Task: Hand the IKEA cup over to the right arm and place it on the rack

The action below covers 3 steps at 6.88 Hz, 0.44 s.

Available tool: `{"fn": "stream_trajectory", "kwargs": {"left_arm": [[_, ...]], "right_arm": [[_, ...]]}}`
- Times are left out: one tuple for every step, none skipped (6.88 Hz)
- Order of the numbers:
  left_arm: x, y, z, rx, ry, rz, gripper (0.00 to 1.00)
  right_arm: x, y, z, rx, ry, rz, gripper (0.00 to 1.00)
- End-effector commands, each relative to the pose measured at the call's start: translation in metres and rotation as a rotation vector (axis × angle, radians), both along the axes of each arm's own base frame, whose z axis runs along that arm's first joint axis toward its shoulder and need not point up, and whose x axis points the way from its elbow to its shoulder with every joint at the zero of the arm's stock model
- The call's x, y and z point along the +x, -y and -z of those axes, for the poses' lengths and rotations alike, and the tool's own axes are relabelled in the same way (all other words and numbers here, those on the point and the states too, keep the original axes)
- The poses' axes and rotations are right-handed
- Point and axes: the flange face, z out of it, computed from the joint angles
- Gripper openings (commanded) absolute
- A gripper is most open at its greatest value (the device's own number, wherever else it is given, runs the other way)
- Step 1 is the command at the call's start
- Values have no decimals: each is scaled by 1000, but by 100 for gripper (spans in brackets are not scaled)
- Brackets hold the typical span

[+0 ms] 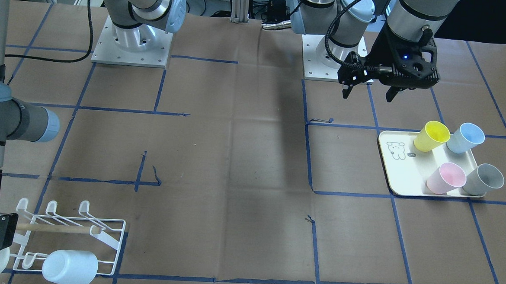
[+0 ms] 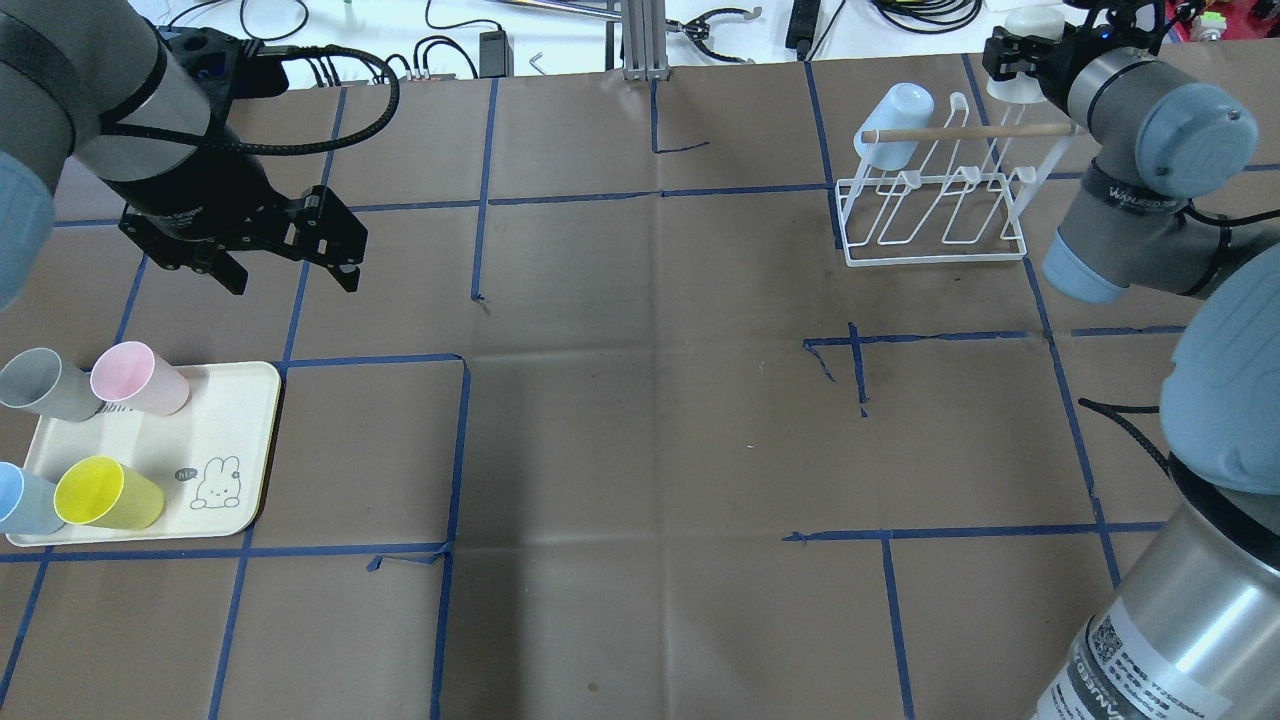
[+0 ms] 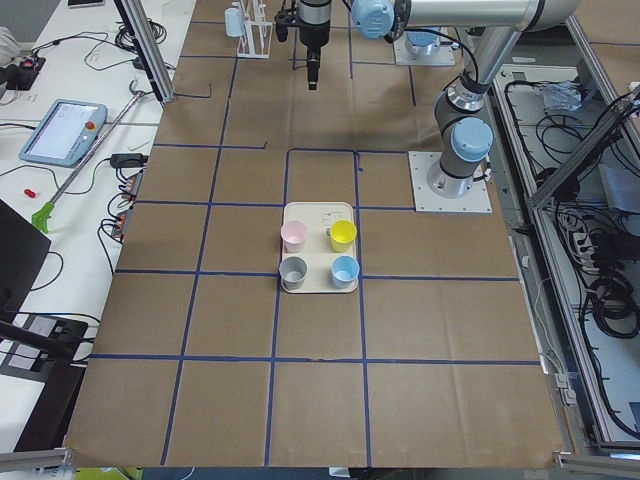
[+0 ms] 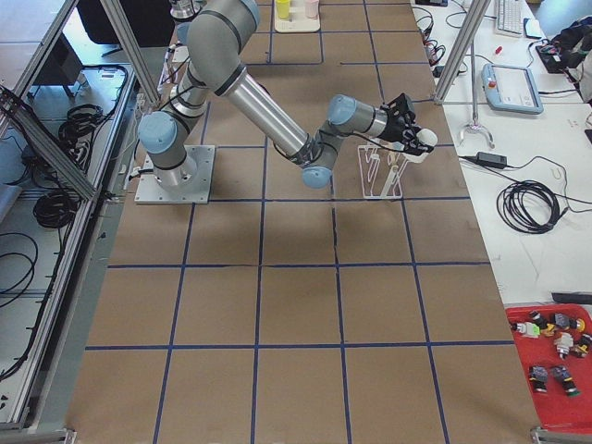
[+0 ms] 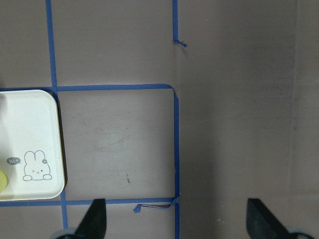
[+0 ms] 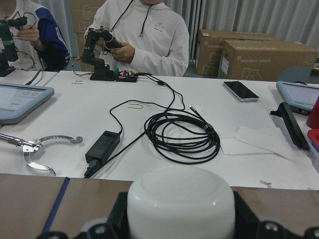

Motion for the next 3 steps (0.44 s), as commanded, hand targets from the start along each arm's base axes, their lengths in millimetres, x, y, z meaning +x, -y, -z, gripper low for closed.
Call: {"fn": "stream_trajectory", "kwargs": {"left_arm": [[-3, 4, 4, 5, 17, 4, 99], [-3, 9, 8, 2, 14, 2, 99], [-5, 13, 7, -7, -1, 4, 99]], "right_arm": [[-6, -4, 8, 18, 8, 10, 11], [-8, -5, 9, 23, 10, 15, 11], [-7, -6, 9, 24, 11, 13, 26]]}}
